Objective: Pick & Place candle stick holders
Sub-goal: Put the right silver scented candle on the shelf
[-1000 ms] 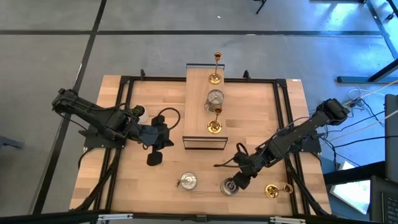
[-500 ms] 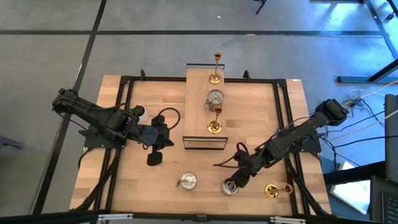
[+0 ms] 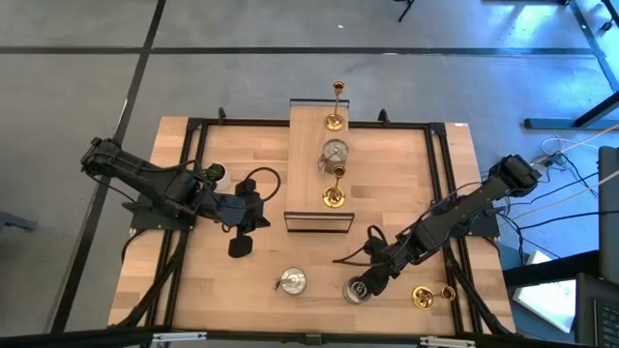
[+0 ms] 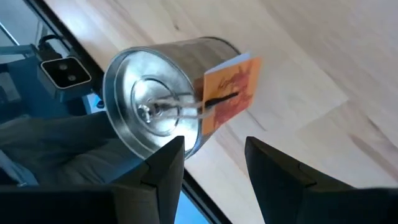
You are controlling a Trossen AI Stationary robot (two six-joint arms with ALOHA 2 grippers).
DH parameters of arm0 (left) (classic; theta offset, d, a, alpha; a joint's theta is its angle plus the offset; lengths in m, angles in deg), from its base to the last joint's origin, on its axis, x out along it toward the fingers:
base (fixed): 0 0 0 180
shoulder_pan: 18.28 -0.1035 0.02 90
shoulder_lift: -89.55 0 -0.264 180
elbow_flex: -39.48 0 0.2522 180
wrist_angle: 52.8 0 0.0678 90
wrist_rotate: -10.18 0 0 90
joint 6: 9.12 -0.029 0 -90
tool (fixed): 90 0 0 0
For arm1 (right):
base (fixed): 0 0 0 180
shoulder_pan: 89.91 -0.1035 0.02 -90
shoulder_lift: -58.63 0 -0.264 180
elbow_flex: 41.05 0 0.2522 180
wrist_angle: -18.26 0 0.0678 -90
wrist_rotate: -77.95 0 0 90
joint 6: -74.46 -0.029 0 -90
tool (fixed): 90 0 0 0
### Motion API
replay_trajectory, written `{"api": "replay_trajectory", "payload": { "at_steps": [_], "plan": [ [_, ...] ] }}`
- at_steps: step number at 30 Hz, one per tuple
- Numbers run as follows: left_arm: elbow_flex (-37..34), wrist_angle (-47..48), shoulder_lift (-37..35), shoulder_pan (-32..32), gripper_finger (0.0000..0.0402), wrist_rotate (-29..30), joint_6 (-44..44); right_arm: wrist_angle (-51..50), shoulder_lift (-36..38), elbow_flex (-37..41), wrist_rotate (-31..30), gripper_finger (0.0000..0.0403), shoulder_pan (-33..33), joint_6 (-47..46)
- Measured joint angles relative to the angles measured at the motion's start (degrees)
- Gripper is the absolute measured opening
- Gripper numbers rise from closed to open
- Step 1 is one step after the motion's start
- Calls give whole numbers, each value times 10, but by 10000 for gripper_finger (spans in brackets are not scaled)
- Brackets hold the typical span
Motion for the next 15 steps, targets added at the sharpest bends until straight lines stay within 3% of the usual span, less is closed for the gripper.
{"api": "replay_trajectory", "payload": {
  "at_steps": [15],
  "plan": [
    [0,0,0,0,1,0,-5,-27,0,0,-21,168,-3,-30]
  ]
}}
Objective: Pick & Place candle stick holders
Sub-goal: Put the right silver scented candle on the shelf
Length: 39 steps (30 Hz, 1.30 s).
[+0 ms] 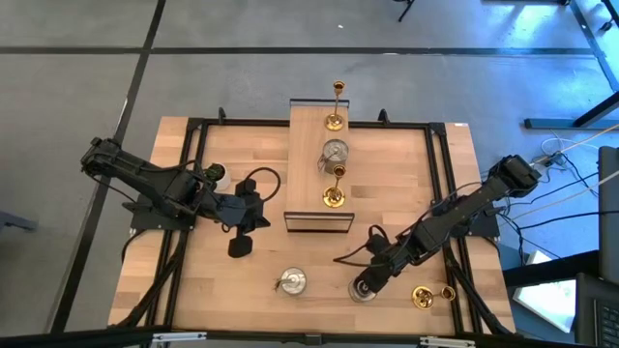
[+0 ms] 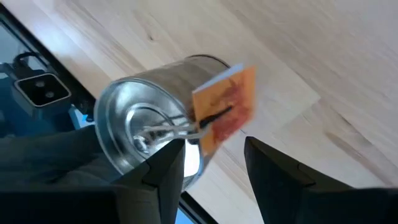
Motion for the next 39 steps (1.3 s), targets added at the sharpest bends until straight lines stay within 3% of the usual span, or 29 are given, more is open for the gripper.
{"api": "replay_trajectory", "payload": {
  "at_steps": [9,18,28,34,39],
  "plan": [
    [0,-5,0,0,1,-1,-1,24,0,-33,22,146,4,44],
    [0,-69,0,22,1,-39,-30,19,0,-74,34,171,7,89],
    [-7,-98,18,31,1,-184,-28,60,0,-85,61,174,6,127],
    [-40,-169,43,58,1,-188,16,93,0,-85,98,174,-3,132],
    [-42,-241,71,97,1,-126,53,98,2,-85,67,174,-27,140]
  ]
}}
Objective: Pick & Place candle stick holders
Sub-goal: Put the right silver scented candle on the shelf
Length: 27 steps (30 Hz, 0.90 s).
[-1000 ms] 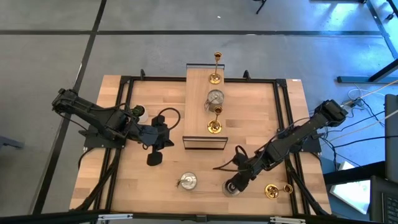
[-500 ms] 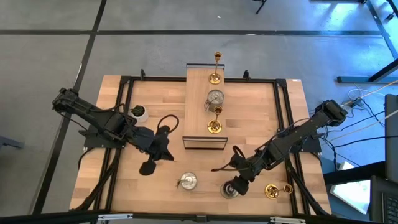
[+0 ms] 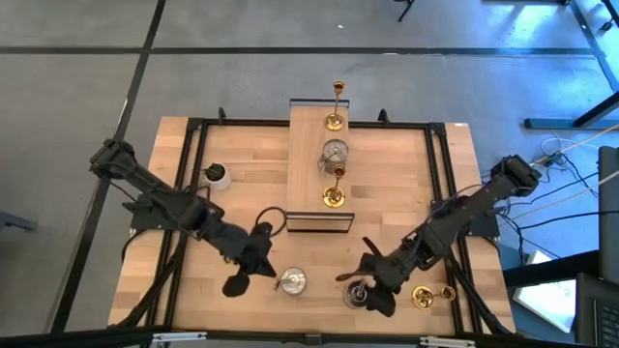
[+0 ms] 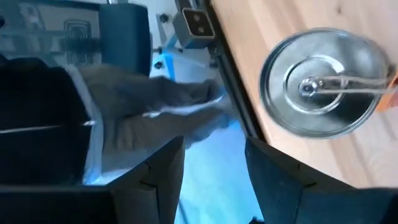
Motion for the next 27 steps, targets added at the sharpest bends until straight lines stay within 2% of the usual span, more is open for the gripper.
{"api": "replay_trajectory", "payload": {
  "at_steps": [3,6,11,18,27],
  "plan": [
    [2,-38,17,28,1,73,30,-1,1,0,-52,174,-15,19],
    [26,-28,47,52,1,148,65,-1,1,0,-89,174,-27,39],
    [102,-3,114,72,1,237,113,-7,1,0,-112,174,-47,92],
    [200,22,216,62,1,250,152,-55,1,0,-109,174,-82,223],
    [223,12,270,53,1,261,209,-141,-1,0,-134,174,-89,356]
  ]
}}
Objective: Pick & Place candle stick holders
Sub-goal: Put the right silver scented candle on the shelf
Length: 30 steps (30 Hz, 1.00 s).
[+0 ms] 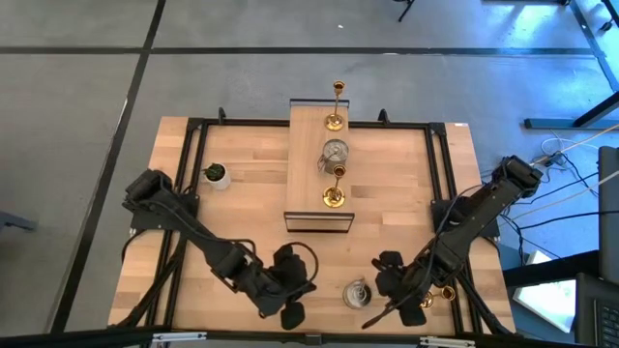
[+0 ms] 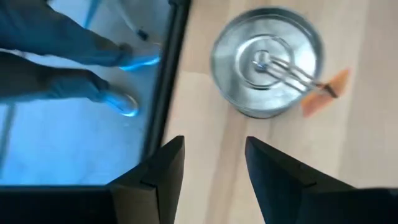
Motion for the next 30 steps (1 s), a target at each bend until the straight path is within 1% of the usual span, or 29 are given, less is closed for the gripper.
{"api": "replay_trajectory", "payload": {
  "at_steps": [3,9,12,16,18,22,26,30],
  "plan": [
    [0,-12,17,-1,1,-15,16,-19,0,0,-24,174,1,20],
    [0,-52,48,-1,1,-20,31,-8,0,13,-54,174,3,30],
    [0,-64,62,-3,1,-29,34,5,-1,26,-59,174,3,30],
    [0,-60,78,-10,1,-61,48,10,-17,31,-58,174,3,17],
    [0,-58,83,-10,1,-61,51,17,-30,31,-58,174,3,13],
    [0,-11,84,-11,1,-57,61,40,-56,31,-54,174,3,10],
    [0,63,84,-16,1,-79,71,68,-77,31,-54,174,3,9],
    [0,95,84,-19,1,-97,78,87,-93,31,-54,174,4,8]
  ]
}}
